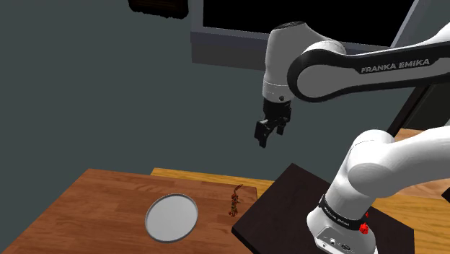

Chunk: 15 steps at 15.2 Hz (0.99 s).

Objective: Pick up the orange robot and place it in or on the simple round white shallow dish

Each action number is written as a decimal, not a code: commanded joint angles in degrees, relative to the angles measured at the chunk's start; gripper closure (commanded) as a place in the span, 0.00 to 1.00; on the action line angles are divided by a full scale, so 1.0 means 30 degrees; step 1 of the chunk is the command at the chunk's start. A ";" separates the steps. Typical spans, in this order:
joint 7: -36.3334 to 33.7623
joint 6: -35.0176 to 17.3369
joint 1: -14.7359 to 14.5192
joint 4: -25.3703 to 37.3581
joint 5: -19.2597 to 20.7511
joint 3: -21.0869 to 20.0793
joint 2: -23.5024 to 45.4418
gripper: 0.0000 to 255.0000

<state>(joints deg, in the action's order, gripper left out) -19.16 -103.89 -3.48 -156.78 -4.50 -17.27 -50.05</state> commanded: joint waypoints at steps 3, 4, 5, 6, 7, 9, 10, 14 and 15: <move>-0.2366 -0.2709 -0.0307 -0.1153 -0.1138 -0.1968 0.1396 0.00; -0.2970 -0.3410 -0.0365 -0.1371 -0.1393 -0.2487 0.1850 0.00; -0.3585 -0.4133 -0.0399 -0.1552 -0.1624 -0.3018 0.2364 0.00; -0.4210 -0.4876 -0.0399 -0.1694 -0.1828 -0.3566 0.2937 0.00; -0.4849 -0.5639 -0.0358 -0.1798 -0.1998 -0.4133 0.3567 0.00; -0.6182 -0.7207 -0.0123 -0.1886 -0.2200 -0.5334 0.4990 0.00; -0.6894 -0.8007 0.0079 -0.1870 -0.2201 -0.5966 0.5780 0.00; -1.0295 -1.1201 0.1726 -0.1427 -0.1143 -0.8845 0.9405 0.00; -1.1389 -1.1962 0.2414 -0.1222 -0.0457 -0.9686 1.0433 0.00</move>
<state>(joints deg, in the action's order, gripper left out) -49.78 -137.09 1.88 -161.07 -7.61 -43.65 -22.10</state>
